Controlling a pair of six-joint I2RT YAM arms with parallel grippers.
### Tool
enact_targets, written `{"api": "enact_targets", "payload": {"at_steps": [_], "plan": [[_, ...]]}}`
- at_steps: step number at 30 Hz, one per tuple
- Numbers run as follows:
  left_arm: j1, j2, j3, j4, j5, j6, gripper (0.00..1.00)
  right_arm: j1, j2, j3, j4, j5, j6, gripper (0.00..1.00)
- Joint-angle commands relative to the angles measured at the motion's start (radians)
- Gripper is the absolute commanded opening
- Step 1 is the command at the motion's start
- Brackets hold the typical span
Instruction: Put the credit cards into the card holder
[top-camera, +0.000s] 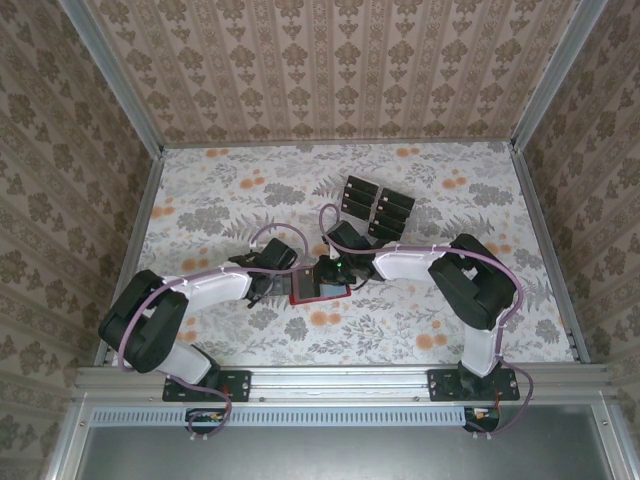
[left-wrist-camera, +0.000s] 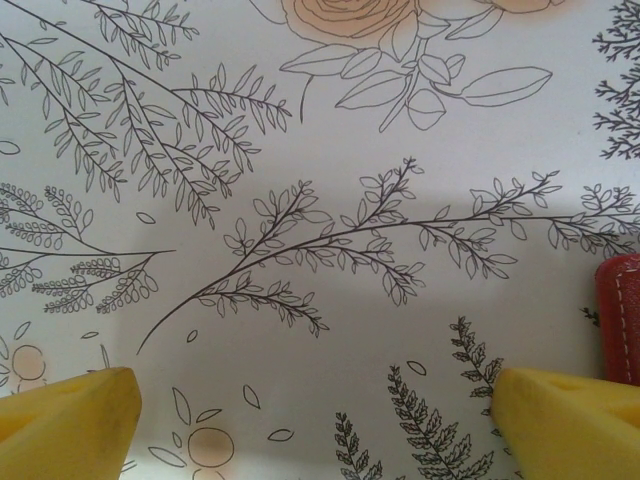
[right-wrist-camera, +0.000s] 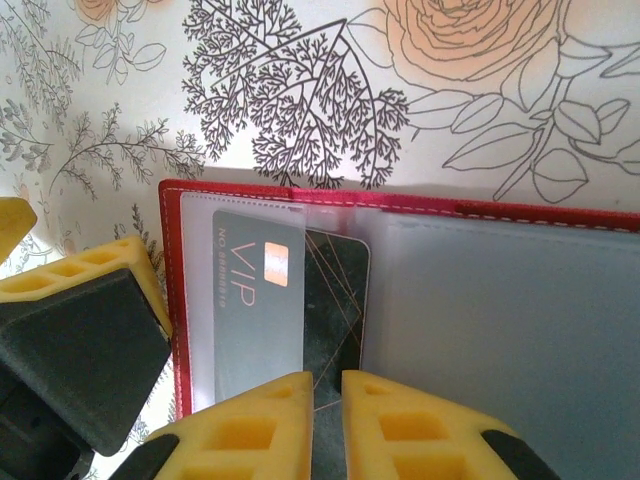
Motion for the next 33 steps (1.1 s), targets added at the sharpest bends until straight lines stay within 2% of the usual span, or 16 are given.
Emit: {"api": "enact_targets", "payload": {"at_steps": [1,23,29,33], "plan": [[0.003,0.026,-0.003,0.005,0.005,0.007,1.0,-0.002,0.018,0.027,-0.031,0.024,-0.01,0.16],[0.002,0.033,-0.004,0.021,0.011,0.013,1.0,0.029,0.104,0.067,0.068,-0.076,0.079,0.16],[0.006,-0.006,0.003,-0.026,-0.025,0.013,1.0,0.026,0.046,0.059,0.06,-0.074,0.079,0.16],[0.02,-0.063,0.002,-0.068,-0.049,0.006,1.0,0.017,-0.011,0.045,0.045,-0.056,0.071,0.19]]}}
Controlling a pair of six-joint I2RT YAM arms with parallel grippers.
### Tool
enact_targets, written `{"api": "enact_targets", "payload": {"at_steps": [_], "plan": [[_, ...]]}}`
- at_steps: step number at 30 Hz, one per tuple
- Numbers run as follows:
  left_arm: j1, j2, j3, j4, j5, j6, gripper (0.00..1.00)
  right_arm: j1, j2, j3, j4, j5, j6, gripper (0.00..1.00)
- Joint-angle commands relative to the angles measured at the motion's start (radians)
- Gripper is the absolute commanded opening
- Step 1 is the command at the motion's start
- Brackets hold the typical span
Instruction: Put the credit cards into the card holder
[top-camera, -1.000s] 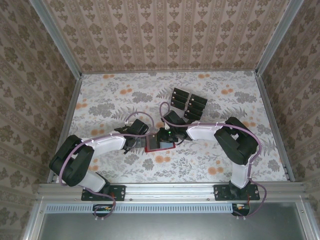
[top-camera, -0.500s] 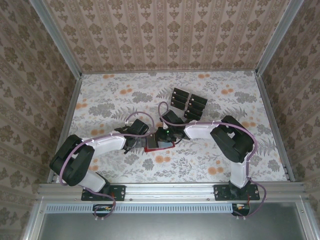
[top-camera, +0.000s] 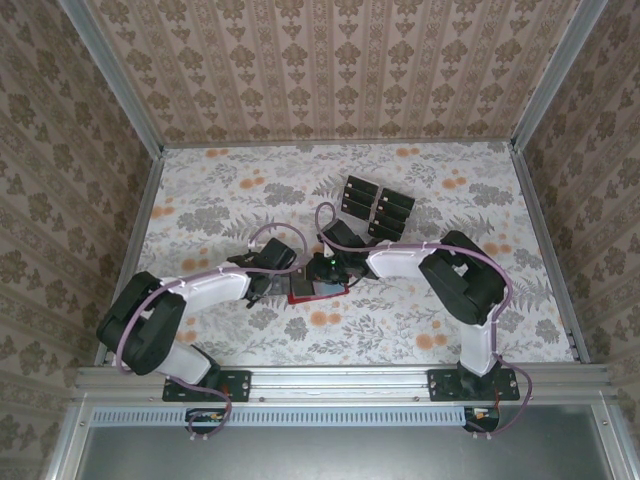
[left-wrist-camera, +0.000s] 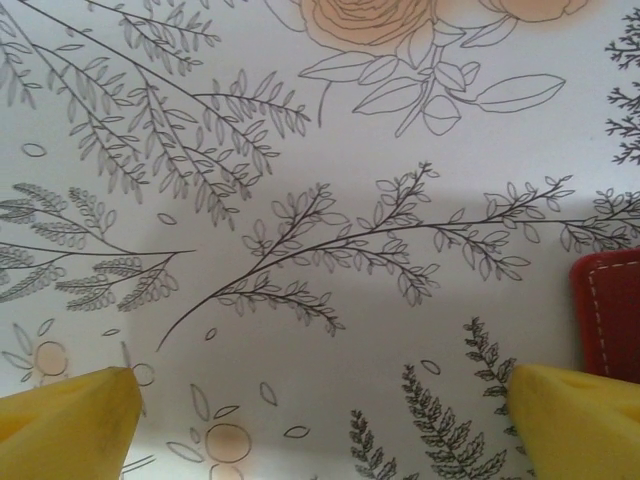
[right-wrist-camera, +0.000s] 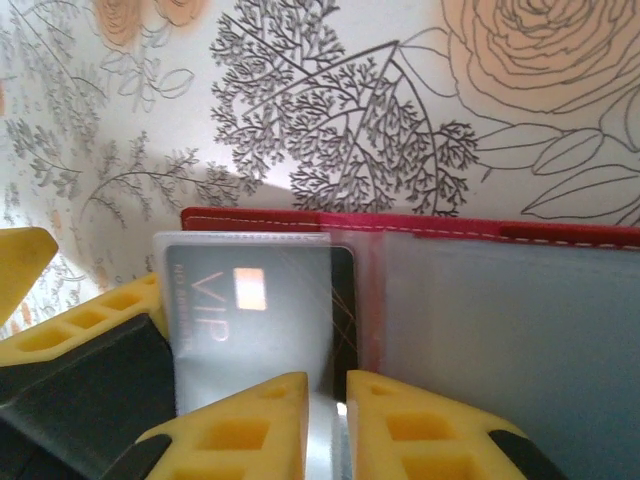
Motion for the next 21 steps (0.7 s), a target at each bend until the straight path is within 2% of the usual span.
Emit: {"api": "enact_targets", "payload": {"at_steps": [1,6,21], "plan": [[0.019,-0.052,0.001,-0.053,-0.033,0.007,1.0,0.004,-0.076,-0.007,-0.005,-0.014,-0.002,0.2],[0.03,-0.071,-0.004,-0.065,-0.033,0.006,1.0,-0.003,-0.088,-0.019,-0.023,-0.002,-0.017,0.19],[0.03,-0.002,-0.01,-0.023,-0.005,0.004,1.0,-0.002,-0.019,-0.029,-0.016,0.001,-0.021,0.14]]}}
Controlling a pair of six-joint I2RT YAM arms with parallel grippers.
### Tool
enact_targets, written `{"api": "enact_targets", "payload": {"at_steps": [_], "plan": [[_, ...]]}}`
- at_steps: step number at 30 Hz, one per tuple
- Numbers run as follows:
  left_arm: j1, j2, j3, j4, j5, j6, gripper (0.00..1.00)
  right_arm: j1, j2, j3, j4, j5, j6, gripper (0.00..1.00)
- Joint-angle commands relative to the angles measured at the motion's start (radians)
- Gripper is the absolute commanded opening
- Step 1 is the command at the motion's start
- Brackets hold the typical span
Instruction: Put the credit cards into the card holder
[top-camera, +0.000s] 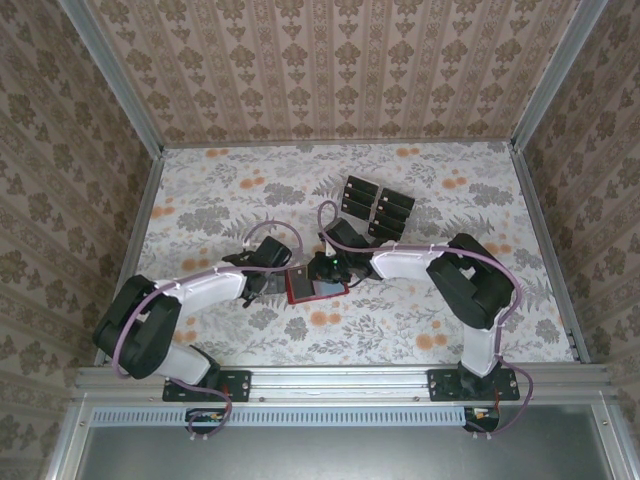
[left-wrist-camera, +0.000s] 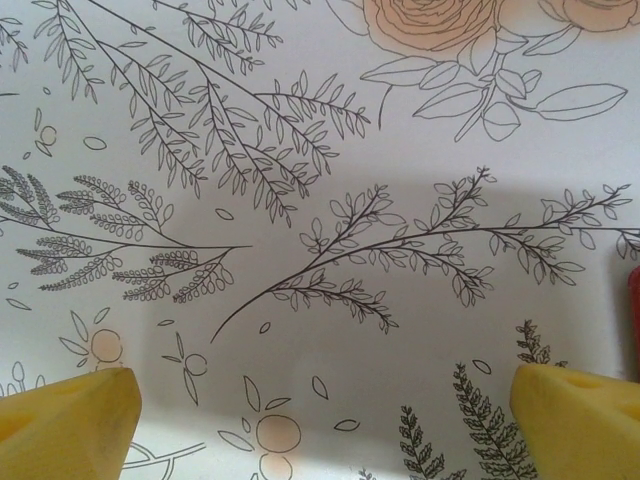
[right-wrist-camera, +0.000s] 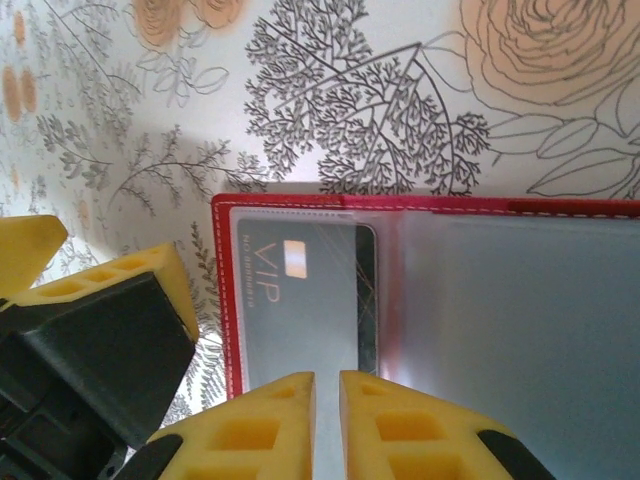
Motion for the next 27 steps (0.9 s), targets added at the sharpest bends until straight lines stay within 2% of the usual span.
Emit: {"api": "enact_targets", "payload": {"at_steps": [1,22,27], "plan": [[0.003,0.016,-0.009,0.009,0.003,0.006,1.0,0.0,0.023,-0.002,-0.014,-0.002,-0.015,0.14],[0.002,0.034,-0.014,0.041,0.022,0.008,1.0,0.04,0.056,0.013,0.024,-0.044,0.028,0.14],[0.002,0.027,-0.013,0.036,0.021,0.007,1.0,0.039,0.016,0.013,0.018,-0.037,0.023,0.15]]}}
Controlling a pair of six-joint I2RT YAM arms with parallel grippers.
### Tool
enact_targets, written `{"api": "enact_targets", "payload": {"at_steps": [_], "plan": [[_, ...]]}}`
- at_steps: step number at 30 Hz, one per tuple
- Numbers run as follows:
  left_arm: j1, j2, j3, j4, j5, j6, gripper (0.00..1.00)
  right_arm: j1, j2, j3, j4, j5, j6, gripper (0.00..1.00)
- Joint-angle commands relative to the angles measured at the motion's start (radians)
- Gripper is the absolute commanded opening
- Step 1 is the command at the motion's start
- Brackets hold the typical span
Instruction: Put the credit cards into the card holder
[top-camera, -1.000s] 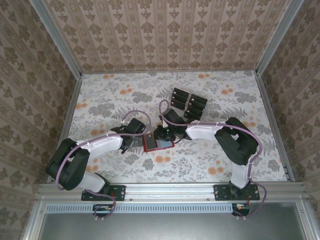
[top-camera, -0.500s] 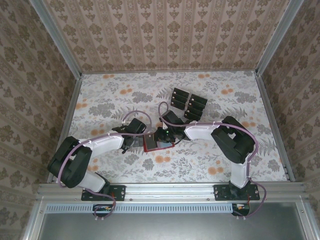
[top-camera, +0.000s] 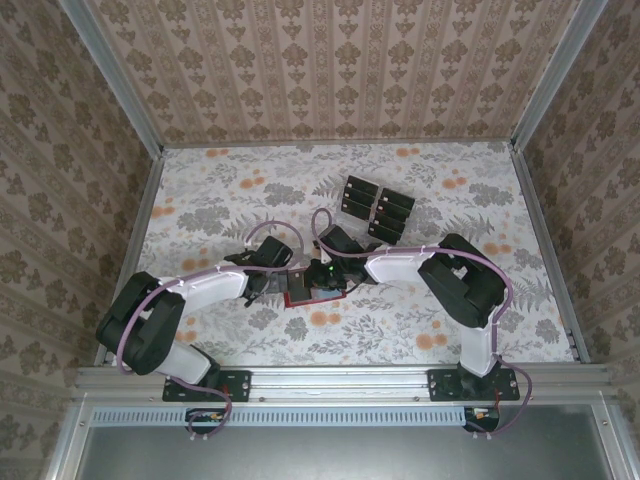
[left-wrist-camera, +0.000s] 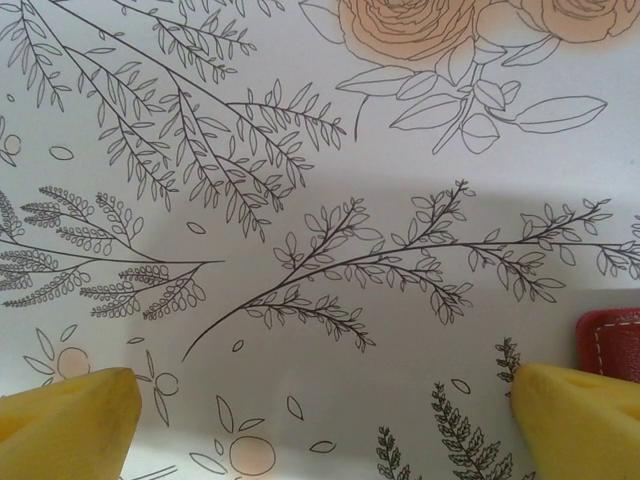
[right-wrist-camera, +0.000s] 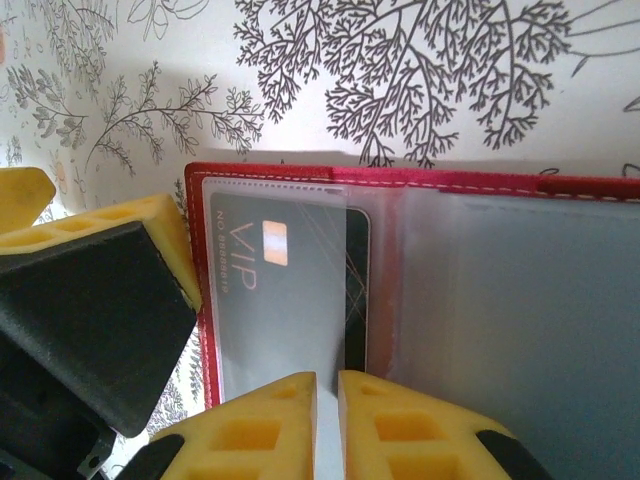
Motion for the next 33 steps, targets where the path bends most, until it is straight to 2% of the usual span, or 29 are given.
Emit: {"api": "enact_targets", "payload": {"at_steps": [1,7,15,22,33], "plan": [[0.003,0.001,-0.009,-0.008,0.007,0.007,1.0,0.001,-0.035,0.012,0.005,-0.012,0.007,0.15],[0.005,-0.078,0.027,-0.106,-0.035,-0.044,0.99,-0.035,-0.164,-0.002,-0.062,0.046,-0.039,0.28],[0.012,-0.2,0.214,-0.238,0.044,-0.084,1.0,-0.069,-0.233,-0.009,-0.233,0.142,-0.156,0.45],[0.012,-0.207,0.397,-0.29,0.096,-0.221,1.0,-0.072,-0.189,0.045,-0.328,0.233,-0.262,0.47],[-0.008,-0.074,0.709,-0.41,0.246,-0.574,1.0,-0.068,-0.044,0.211,-0.432,0.256,-0.376,0.5]]}}
